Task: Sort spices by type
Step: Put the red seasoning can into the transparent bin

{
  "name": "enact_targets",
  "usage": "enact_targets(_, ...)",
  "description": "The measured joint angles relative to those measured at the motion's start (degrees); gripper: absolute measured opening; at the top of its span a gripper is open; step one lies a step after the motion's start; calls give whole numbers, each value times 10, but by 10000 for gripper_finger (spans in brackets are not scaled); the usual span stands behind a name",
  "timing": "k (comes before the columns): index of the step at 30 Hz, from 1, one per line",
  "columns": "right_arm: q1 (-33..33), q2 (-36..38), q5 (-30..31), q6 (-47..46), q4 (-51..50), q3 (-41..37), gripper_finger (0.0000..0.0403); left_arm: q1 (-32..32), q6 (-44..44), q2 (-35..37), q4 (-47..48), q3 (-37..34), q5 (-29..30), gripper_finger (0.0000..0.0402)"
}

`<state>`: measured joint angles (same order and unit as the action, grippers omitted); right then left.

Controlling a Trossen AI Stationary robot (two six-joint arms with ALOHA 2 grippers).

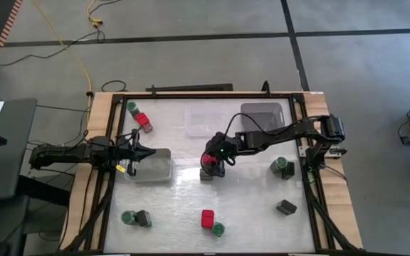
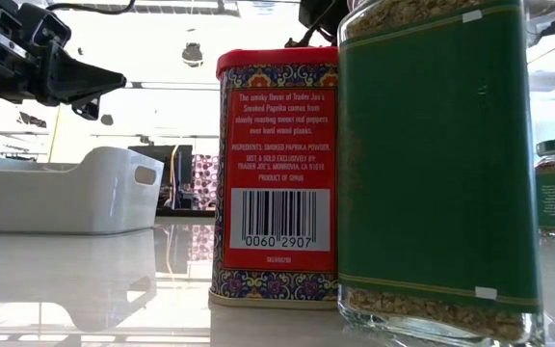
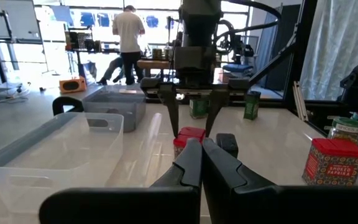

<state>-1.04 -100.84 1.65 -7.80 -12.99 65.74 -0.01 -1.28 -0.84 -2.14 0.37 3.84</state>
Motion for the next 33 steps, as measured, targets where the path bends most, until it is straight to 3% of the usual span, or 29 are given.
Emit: enact_targets(33, 4, 12, -2, -1, 28, 0, 271, 0, 0, 0, 0, 0, 0, 0)
